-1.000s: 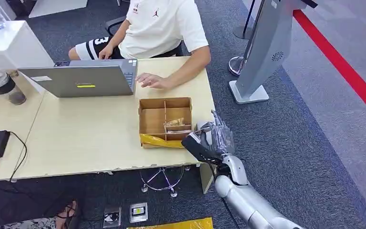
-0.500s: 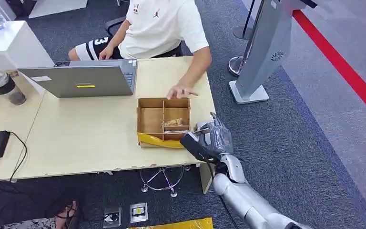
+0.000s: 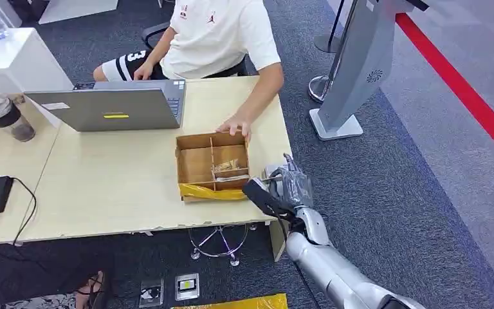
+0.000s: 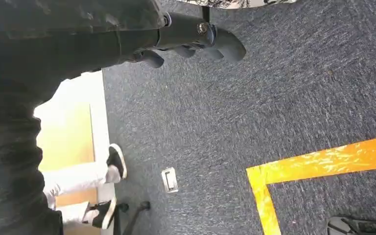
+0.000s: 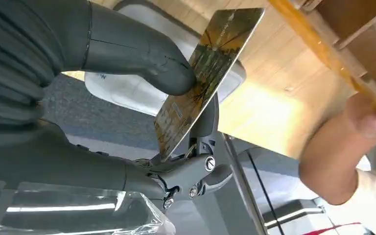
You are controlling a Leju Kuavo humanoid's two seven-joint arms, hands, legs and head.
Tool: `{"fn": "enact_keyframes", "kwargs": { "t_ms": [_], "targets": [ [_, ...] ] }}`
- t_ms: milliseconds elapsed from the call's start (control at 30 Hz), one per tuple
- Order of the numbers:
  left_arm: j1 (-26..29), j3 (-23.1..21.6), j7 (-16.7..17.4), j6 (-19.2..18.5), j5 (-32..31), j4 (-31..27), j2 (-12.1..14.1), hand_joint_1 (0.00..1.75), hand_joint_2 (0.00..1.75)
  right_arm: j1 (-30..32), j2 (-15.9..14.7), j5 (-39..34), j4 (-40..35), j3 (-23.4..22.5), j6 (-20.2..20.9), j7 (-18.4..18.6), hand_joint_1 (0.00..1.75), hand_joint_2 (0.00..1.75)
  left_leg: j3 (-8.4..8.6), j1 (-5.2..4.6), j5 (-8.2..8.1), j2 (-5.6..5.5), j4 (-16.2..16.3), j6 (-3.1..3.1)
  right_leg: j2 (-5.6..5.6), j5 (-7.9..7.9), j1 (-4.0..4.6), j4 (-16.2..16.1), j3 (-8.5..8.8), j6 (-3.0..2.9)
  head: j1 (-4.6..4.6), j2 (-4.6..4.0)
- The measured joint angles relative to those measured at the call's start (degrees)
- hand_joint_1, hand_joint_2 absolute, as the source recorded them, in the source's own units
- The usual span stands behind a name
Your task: Pass the card to the sensor for recognition and then transmit it.
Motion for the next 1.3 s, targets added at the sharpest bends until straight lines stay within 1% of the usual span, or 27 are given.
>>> {"fn": "enact_keyframes", "kwargs": {
  "t_ms": [200, 267, 433, 633, 767, 900, 1000, 1167, 1300],
  "targets": [
    [0.0, 0.0, -0.4, -0.1, -0.2, 0.0, 0.0, 0.0, 1.75, -0.8, -0.1, -1.4, 1.6, -0.2, -1.9, 1.0, 1.75, 1.75, 0.01, 0.0, 0.0, 0.0, 0.0, 0.0, 0.0, 0.0, 0.0, 0.0, 0.0, 0.0, 0.0, 0.0],
    [0.0, 0.0, -0.5, -0.3, -0.2, 0.0, 0.0, 0.0, 1.75, -0.8, -0.2, -2.1, 1.9, -0.7, -2.9, 1.4, 1.75, 1.75, 0.01, 0.0, 0.0, 0.0, 0.0, 0.0, 0.01, 0.0, 0.0, 0.0, -0.01, 0.0, 0.0, 0.0],
    [0.0, 0.0, -0.5, -0.5, -0.3, 0.0, 0.0, 0.0, 1.75, -1.4, -1.3, -4.7, 3.3, -2.6, -4.8, 1.0, 1.75, 1.75, 0.0, 0.0, 0.0, 0.0, 0.0, 0.0, 0.0, 0.0, 0.0, 0.0, -0.02, 0.0, 0.0, 0.0],
    [0.0, 0.0, -0.6, -0.5, -0.3, 0.0, 0.0, 0.0, 1.75, -1.4, -2.1, -3.7, 3.9, -4.6, -4.9, 1.0, 1.75, 1.75, 0.0, 0.0, 0.0, 0.05, 0.0, 0.0, 0.01, 0.0, 0.0, 0.0, -0.02, 0.0, 0.0, 0.0],
    [0.0, 0.0, -0.5, -0.4, -0.2, 0.0, 0.0, 0.0, 1.75, -1.2, -2.4, -1.9, 3.9, -7.3, -4.9, 0.3, 1.75, 1.75, 0.01, 0.0, 0.0, 0.05, 0.0, 0.0, 0.02, 0.0, -0.01, 0.0, -0.02, 0.0, -0.02, 0.0],
    [0.0, 0.0, -0.5, -0.2, -0.1, 0.0, 0.0, 0.0, 1.75, -1.1, -2.5, -1.6, 4.0, -9.2, -4.9, -0.2, 1.75, 1.75, 0.01, 0.0, 0.0, 0.05, 0.0, 0.0, 0.02, 0.0, 0.0, 0.0, -0.02, 0.0, 0.0, 0.0],
    [0.0, 0.0, -0.5, -0.1, 0.1, 0.0, 0.0, 0.0, 1.75, -1.0, -2.5, -1.3, 4.2, -9.8, -4.3, -0.5, 1.75, 1.75, 0.0, 0.0, 0.0, 0.05, 0.0, 0.0, 0.02, 0.0, 0.0, 0.0, -0.02, 0.0, 0.0, 0.0],
    [0.0, 0.0, 0.1, 0.2, 0.4, 0.0, 0.0, 0.0, 1.75, -0.6, -2.0, 0.8, 5.0, -9.7, 0.3, 0.1, 1.75, 1.75, 0.0, 0.0, 0.0, 0.05, 0.0, 0.0, 0.01, 0.0, 0.0, 0.0, -0.02, 0.0, 0.0, 0.0],
    [0.0, 0.0, 0.4, 0.3, 0.5, 0.0, 0.0, 0.0, 1.75, -0.3, -1.2, 1.8, 5.4, -9.7, 1.9, 1.0, 1.75, 1.75, 0.05, 0.0, 0.0, 0.07, 0.0, 0.0, 0.04, 0.0, 0.0, 0.0, 0.0, 0.0, 0.0, 0.0]
  ]
}}
